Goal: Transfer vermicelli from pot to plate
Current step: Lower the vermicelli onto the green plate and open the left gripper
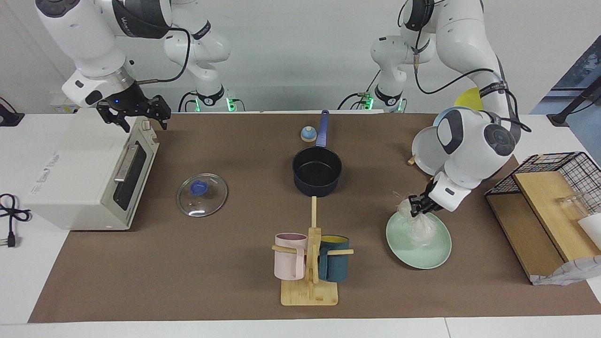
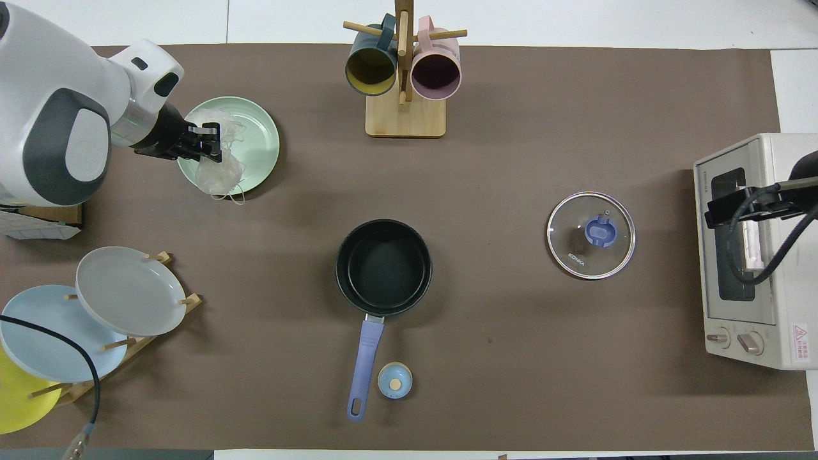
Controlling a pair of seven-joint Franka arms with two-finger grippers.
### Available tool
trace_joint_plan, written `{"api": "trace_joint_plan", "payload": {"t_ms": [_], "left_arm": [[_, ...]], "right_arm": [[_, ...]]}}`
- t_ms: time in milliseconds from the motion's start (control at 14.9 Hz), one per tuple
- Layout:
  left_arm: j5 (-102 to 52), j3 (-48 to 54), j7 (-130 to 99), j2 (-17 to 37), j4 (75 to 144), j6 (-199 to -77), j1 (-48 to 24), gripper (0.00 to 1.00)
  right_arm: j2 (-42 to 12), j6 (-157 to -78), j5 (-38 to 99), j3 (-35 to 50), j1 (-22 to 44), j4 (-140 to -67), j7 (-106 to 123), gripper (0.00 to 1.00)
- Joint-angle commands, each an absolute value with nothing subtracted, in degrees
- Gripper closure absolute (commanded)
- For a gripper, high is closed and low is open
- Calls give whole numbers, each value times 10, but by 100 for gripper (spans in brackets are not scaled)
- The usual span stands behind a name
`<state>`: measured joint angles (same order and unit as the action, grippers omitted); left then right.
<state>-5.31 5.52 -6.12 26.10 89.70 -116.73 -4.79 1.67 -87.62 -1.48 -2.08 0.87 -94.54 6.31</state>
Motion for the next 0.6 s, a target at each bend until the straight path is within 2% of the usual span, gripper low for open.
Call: {"api": "trace_joint_plan", "payload": {"t_ms": [0, 335, 536], "left_arm": [[-22, 60, -29, 285, 894, -1205, -45, 100], [-21, 59, -4, 286, 966, -1328, -44, 100], [-21, 59, 42, 282, 976, -1330, -36, 100]], "right_arm": [[20, -872, -13, -16, 2, -943, 57, 0], [20, -872, -11, -15, 4, -943, 57, 0], [20, -873, -11, -15, 4, -943, 57, 0]]}}
